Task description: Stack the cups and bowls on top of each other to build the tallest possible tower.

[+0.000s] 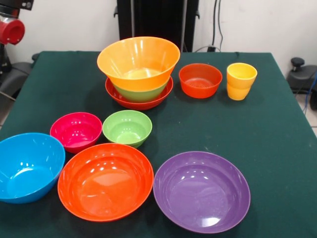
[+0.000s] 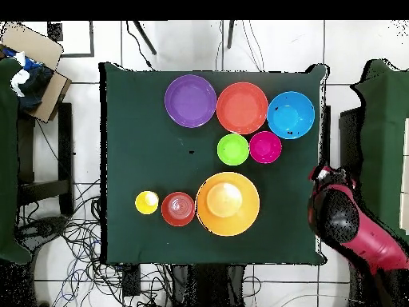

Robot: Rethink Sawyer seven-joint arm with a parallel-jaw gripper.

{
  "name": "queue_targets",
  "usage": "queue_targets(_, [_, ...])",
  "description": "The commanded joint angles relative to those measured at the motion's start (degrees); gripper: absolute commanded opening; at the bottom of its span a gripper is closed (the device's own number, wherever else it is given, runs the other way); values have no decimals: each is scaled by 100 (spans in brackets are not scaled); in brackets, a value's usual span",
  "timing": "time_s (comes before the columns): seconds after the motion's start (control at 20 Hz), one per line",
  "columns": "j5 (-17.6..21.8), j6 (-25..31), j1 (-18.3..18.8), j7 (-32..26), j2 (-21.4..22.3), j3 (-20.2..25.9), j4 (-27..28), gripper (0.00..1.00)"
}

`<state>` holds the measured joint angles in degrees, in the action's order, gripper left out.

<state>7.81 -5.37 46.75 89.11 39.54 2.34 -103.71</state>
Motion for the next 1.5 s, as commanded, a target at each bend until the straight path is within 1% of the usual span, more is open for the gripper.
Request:
queue_targets(0.05, [-485,36,-644,1449,269,-177,-281,100])
queue_targets(0.25, [-677,-76,-900,1670,153,-258,-202,100])
queue_targets(0.5, [-1170,-120,-1481,2043,-74,-560,38,100])
queue_targets(0.8, [-1529,-144,-1904,2310,-260,-798,219,100])
queue_targets(0.95, [-1777,-114,-2147,2450,-365,-942,340,100])
queue_targets(1.25, [-2156,-15,-2521,2669,-481,-1138,506,100])
queue_targets(1.5, [-2344,-9,-2633,2751,-540,-1164,587,100])
